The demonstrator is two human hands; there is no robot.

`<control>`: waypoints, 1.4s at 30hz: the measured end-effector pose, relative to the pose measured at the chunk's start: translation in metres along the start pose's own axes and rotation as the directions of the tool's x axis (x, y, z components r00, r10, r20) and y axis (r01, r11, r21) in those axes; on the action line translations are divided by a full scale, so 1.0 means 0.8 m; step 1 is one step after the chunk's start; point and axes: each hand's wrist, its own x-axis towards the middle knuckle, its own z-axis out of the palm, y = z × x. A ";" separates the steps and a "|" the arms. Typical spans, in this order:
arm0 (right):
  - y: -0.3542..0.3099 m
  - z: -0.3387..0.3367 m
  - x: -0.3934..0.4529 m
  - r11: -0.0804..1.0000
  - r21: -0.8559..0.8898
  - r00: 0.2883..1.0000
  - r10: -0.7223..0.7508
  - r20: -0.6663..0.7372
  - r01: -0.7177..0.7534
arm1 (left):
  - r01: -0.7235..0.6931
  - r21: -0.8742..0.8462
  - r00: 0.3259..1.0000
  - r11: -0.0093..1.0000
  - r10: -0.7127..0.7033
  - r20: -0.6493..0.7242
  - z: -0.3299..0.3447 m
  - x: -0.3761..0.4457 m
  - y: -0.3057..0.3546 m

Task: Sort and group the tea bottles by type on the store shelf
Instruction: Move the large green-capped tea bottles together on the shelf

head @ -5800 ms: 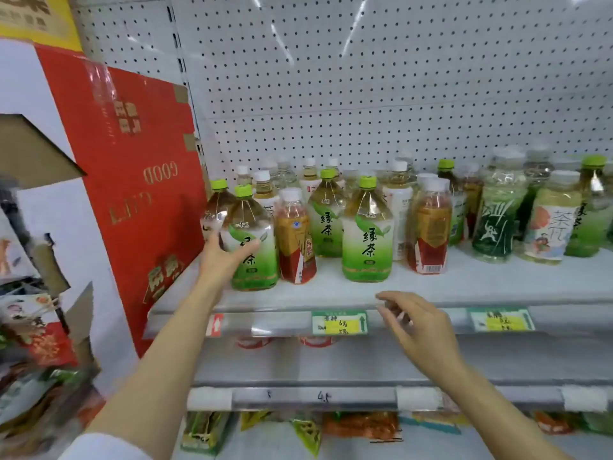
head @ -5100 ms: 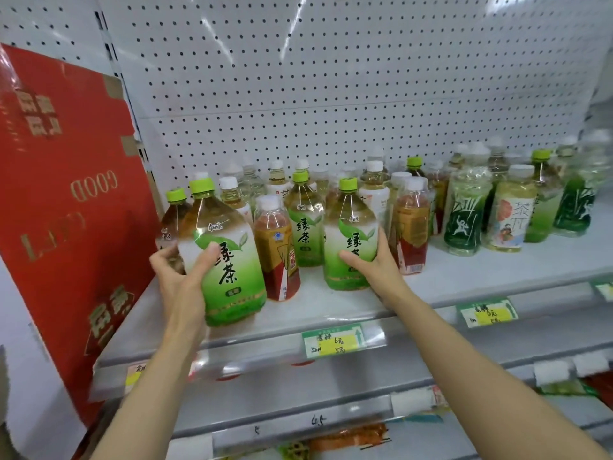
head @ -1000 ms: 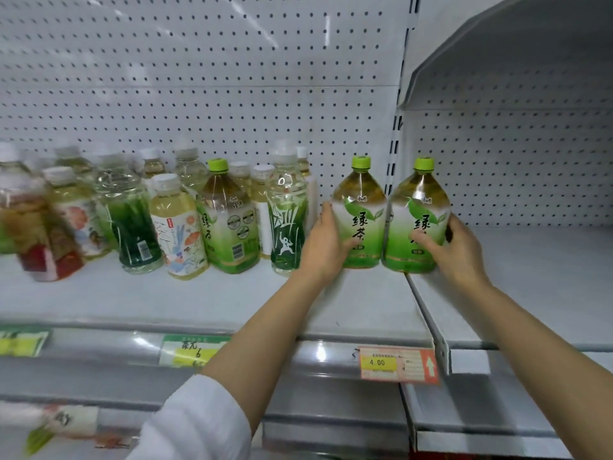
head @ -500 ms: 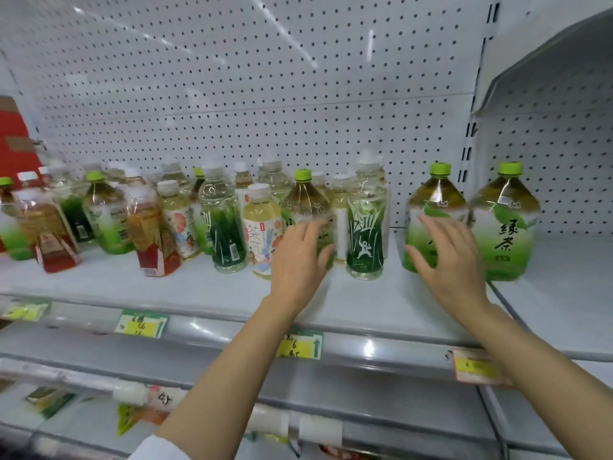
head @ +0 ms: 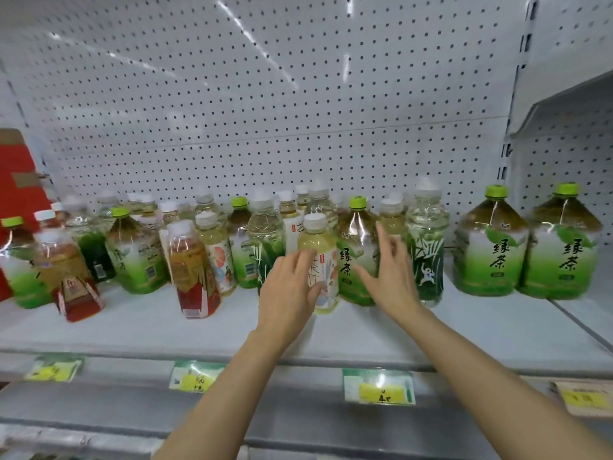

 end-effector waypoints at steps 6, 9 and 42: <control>-0.002 0.021 0.010 0.996 0.037 0.992 0.081 -0.094 -0.078 | -0.006 0.067 0.998 0.998 0.002 0.058 0.005 0.027 0.004; -0.007 0.024 0.016 0.990 0.022 0.983 0.143 -0.114 -0.141 | 0.051 0.074 0.997 0.996 -0.055 0.061 0.017 0.024 0.005; -0.012 -0.052 -0.041 0.818 0.565 0.991 0.131 0.001 -0.108 | 0.360 -0.249 0.880 0.899 -0.416 -0.230 -0.046 0.092 -0.087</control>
